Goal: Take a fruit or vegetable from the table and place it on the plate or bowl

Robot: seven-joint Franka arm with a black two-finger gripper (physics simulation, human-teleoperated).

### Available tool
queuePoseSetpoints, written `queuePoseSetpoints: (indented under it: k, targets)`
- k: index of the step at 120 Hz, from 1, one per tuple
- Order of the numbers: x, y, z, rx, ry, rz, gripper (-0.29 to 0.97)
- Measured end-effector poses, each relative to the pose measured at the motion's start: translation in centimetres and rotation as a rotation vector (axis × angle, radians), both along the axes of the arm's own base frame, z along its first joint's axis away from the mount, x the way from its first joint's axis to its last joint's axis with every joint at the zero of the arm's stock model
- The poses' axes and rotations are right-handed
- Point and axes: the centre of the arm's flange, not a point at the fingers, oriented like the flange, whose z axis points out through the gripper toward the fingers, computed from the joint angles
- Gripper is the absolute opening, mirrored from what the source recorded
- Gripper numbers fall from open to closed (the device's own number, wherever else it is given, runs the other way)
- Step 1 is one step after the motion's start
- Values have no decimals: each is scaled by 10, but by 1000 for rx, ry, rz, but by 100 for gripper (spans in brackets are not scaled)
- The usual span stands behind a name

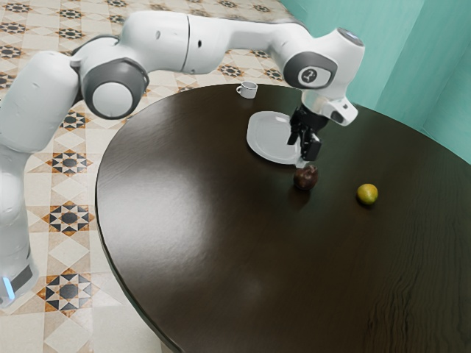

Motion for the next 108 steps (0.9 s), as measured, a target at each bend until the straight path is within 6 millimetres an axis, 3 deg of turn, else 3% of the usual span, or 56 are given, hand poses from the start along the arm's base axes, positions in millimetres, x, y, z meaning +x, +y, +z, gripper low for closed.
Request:
queuePoseSetpoints:
  k: [30, 68, 87, 108]
  targets:
    - [9, 3, -22, -6, 14, -29, 68]
    - [17, 13, -22, -4, -44, -44, 68]
    - [32, 16, -41, -10, -81, -52, 68]
    - [43, 31, -62, -19, -108, -40, 68]
